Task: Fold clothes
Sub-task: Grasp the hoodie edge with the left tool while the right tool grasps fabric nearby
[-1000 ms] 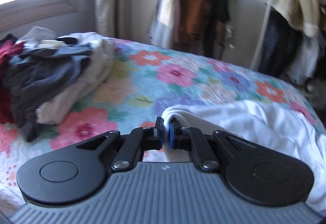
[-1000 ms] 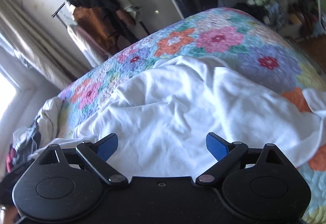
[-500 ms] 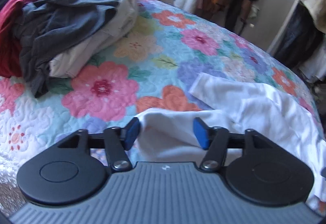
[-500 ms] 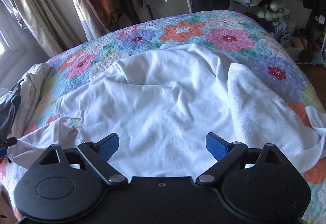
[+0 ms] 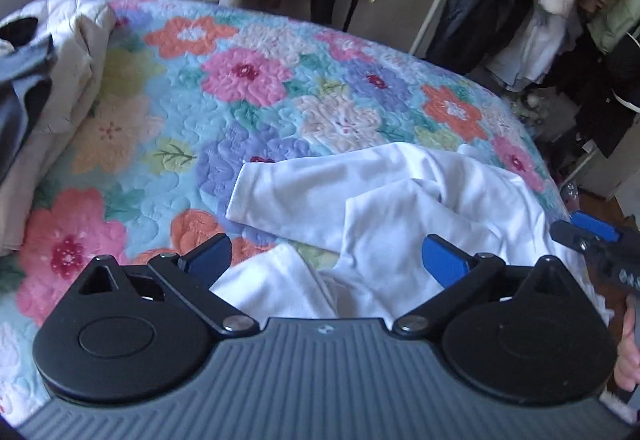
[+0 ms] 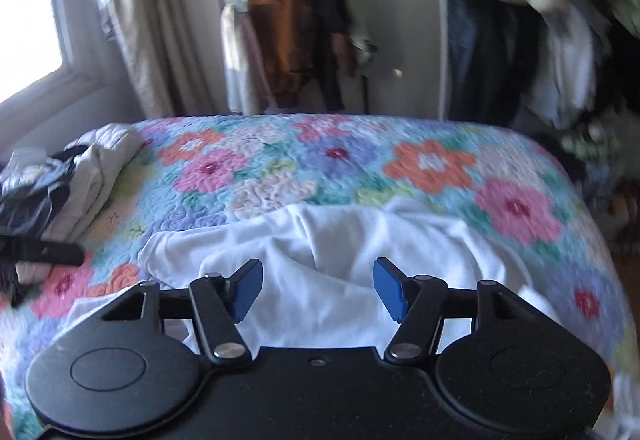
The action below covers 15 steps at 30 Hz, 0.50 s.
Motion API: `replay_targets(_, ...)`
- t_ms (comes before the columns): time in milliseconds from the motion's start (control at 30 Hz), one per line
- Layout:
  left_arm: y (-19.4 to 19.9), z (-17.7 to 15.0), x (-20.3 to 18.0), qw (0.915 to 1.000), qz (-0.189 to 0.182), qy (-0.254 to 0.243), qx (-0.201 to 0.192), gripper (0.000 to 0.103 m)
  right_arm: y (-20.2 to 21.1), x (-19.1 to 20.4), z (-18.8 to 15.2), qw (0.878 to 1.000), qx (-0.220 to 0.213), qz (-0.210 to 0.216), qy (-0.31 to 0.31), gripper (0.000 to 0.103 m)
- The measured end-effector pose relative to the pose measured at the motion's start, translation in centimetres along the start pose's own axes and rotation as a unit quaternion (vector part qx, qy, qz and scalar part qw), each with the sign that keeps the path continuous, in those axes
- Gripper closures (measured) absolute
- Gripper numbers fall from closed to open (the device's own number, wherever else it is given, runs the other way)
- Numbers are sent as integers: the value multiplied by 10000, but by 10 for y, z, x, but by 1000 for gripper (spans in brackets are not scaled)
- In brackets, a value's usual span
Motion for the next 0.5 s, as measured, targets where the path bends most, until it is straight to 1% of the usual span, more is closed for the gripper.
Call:
replay_targets(33, -10, 4, 4, 9999, 100, 63, 63, 4, -4, 6, 4, 9999, -7, 72, 132, 36)
replay_targets(67, -21, 8, 7, 9998, 161, 84, 116, 10, -9, 12, 9, 9995, -13, 144, 265, 35)
replay_targets(100, -31, 12, 12, 9997, 199, 91, 137, 15, -13, 18, 13, 9990, -20, 216, 397, 32)
replay_targets(133, -41, 15, 15, 9995, 265, 107, 129, 23, -20, 20, 16, 9988, 28, 289, 401, 29)
replay_targets(167, -50, 18, 19, 9993, 332, 122, 120, 29, -28, 20, 18, 9988, 118, 362, 307, 29)
replay_targets(233, -66, 22, 29, 9986, 470, 180, 166, 38, -44, 20, 20, 9984, 307, 330, 328, 28)
replay_targets(300, -80, 25, 35, 9986, 462, 98, 218, 38, -60, 22, 22, 9975, 478, 217, 469, 27)
replay_targets(333, -87, 27, 39, 9987, 449, 21, 236, 38, -68, 24, 23, 9965, 538, 96, 638, 26)
replay_targets(500, -110, 22, 65, 9989, 188, 303, 300, 30, -103, 29, 32, 9923, 681, -249, 1000, 25)
Point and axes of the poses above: each gripper's, at about its wrist camera, not at the fingertips, and y roughly against the way its jaws point, x to its left, z to its top, the point moved 3 cm from there along -y, roughly the way its jaws point, and after that the axes turned 9 degrees about -z, right-handed, at the moved point
